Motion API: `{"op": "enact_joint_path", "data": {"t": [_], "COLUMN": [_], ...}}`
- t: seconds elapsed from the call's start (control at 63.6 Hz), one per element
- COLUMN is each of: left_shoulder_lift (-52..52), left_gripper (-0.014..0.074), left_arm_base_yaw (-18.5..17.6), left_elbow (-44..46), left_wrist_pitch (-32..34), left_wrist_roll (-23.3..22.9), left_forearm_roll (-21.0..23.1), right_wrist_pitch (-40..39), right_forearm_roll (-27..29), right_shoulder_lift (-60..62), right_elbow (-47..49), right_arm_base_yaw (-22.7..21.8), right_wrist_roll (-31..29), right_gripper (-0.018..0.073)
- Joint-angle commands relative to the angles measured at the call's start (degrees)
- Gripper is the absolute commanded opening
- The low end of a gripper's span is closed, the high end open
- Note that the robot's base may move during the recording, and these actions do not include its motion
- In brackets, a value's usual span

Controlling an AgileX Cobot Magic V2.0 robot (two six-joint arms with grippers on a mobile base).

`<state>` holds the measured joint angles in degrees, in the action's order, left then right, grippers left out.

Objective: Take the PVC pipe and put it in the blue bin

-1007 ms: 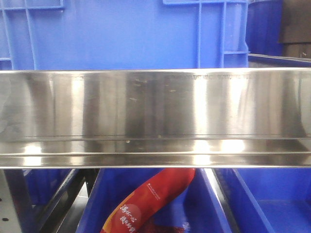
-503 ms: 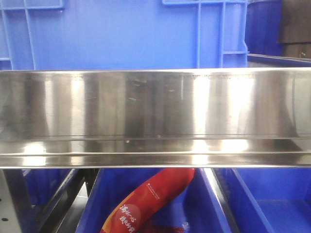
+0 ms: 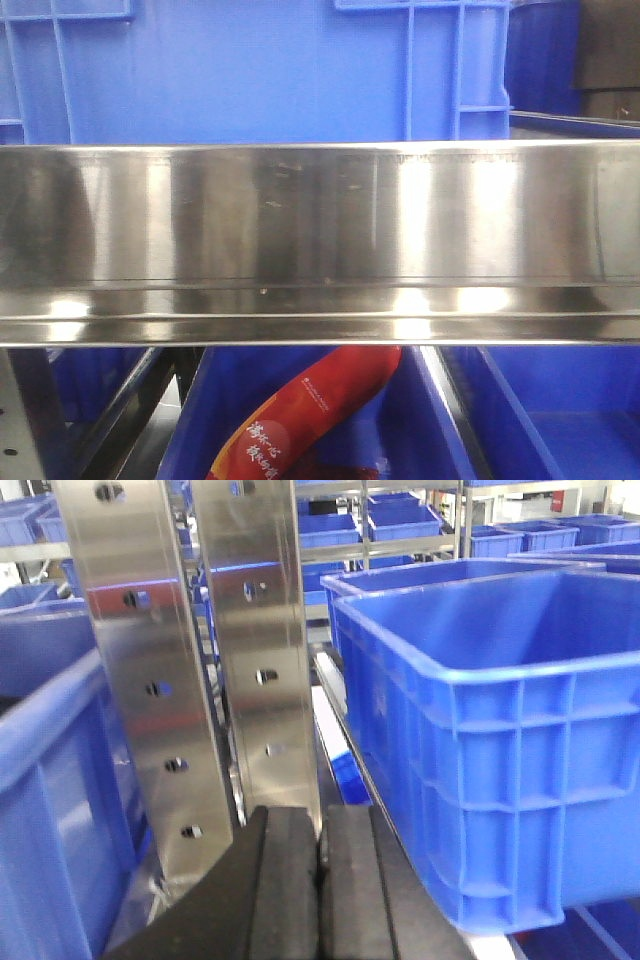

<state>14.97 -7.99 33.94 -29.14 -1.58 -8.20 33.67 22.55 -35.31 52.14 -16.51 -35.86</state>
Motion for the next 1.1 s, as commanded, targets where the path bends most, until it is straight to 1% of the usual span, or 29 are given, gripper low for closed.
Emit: {"op": "enact_joint_path", "data": {"t": [0.0,0.11,0.299,0.456,0.629,0.834,0.959,1.007,1.085], "left_shoulder_lift": [-0.5,-0.6,-2.9,-5.6,-10.1,-14.9,-15.0,-15.0,-15.0], "left_gripper": [-0.0111,-0.0111,-0.0111,-0.0111,-0.0111,-0.0111,-0.0111,-0.0111,-0.0111], "left_arm_base_yaw": [0.1,0.1,0.1,0.1,0.1,0.1,0.1,0.1,0.1], "left_elbow": [-1.2,-2.6,-4.9,-7.6,-11.1,-14.8,-17.2,-17.6,-17.6], "left_wrist_pitch": [1.4,1.7,3.2,3.3,4.8,4.1,4.1,5.5,5.9], "left_wrist_roll": [-0.4,-0.4,-0.4,-0.4,-0.4,-0.4,-0.4,-0.4,-0.4], "left_forearm_roll": [0.6,0.7,0.7,1.6,2.3,3.0,3.0,3.0,3.0], "right_wrist_pitch": [-0.2,-0.7,-6.3,-6.3,-6.4,-6.6,-8.5,-9.1,-9.3], "right_forearm_roll": [-1.3,-1.3,-1.3,-1.3,-1.3,-1.1,-1.1,-1.1,-1.1], "right_shoulder_lift": [1.7,4.3,13.8,21.1,25.8,30.1,33.0,33.9,35.3], "right_elbow": [-0.6,-2.7,-10.0,-15.9,-20.4,-24.3,-27.5,-29.1,-31.2], "right_arm_base_yaw": [-0.4,-0.4,-0.4,-0.4,-0.4,-0.4,-0.4,-0.4,-0.4], "right_wrist_roll": [1.5,1.5,1.5,1.6,4.1,4.1,4.1,4.1,4.1], "right_gripper": [-0.0163,-0.0163,-0.0163,-0.0163,-0.0163,-0.0163,-0.0163,-0.0163,-0.0163]}}
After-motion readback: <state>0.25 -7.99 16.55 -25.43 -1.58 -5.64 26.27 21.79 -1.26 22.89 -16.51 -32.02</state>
